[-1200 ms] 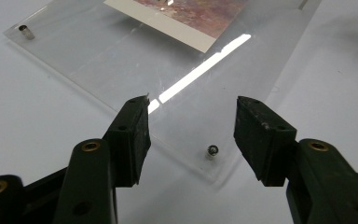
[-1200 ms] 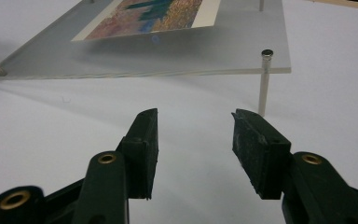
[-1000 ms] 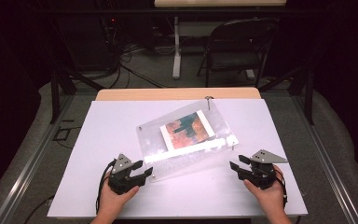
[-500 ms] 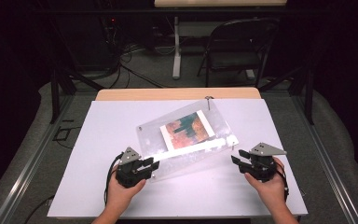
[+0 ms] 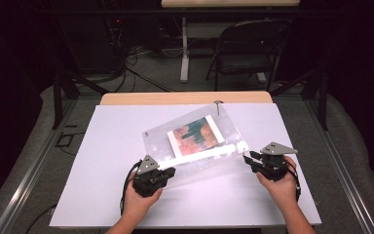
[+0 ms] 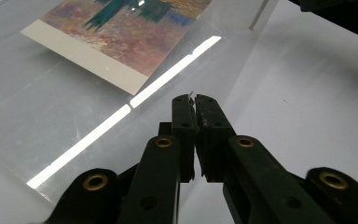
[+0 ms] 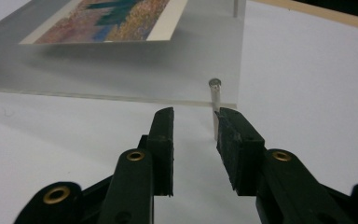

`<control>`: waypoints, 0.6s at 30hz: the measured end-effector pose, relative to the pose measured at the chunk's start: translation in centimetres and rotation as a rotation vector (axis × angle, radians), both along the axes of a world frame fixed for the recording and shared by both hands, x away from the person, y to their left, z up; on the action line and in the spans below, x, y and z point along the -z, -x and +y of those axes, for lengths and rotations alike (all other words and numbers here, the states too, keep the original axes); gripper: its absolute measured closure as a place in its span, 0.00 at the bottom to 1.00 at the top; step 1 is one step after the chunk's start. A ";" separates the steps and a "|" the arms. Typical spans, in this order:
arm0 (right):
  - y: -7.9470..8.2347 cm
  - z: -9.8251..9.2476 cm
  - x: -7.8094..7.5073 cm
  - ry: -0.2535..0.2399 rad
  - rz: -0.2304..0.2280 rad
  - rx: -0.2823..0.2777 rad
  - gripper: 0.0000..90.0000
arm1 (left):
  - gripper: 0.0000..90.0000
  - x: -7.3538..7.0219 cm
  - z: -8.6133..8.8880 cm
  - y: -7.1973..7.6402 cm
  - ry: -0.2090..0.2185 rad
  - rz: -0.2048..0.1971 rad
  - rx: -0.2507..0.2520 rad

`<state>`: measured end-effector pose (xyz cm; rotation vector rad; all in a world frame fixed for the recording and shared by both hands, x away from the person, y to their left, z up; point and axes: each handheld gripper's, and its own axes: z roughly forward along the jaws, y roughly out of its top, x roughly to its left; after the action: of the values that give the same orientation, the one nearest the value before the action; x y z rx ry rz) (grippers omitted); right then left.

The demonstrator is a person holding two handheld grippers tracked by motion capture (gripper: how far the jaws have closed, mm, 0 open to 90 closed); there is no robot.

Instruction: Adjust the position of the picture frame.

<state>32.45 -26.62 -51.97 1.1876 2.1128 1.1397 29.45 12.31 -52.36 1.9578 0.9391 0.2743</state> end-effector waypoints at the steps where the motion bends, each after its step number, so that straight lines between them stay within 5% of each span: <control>1: -0.1 -0.1 0.2 -0.004 0.004 0.007 0.75 | 0.98 0.2 -0.2 0.1 0.000 0.001 0.007; 5: -0.5 -0.4 0.9 -0.023 0.024 0.033 0.77 | 1.00 0.5 -0.4 0.1 -0.005 0.006 0.015; 18: -2.5 0.3 2.9 0.036 0.031 0.054 0.83 | 1.00 1.9 -1.3 0.2 -0.043 0.037 0.041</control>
<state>34.98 -26.29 -54.92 1.2451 2.1022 1.0614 29.24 11.06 -54.22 2.0250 0.9229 0.2373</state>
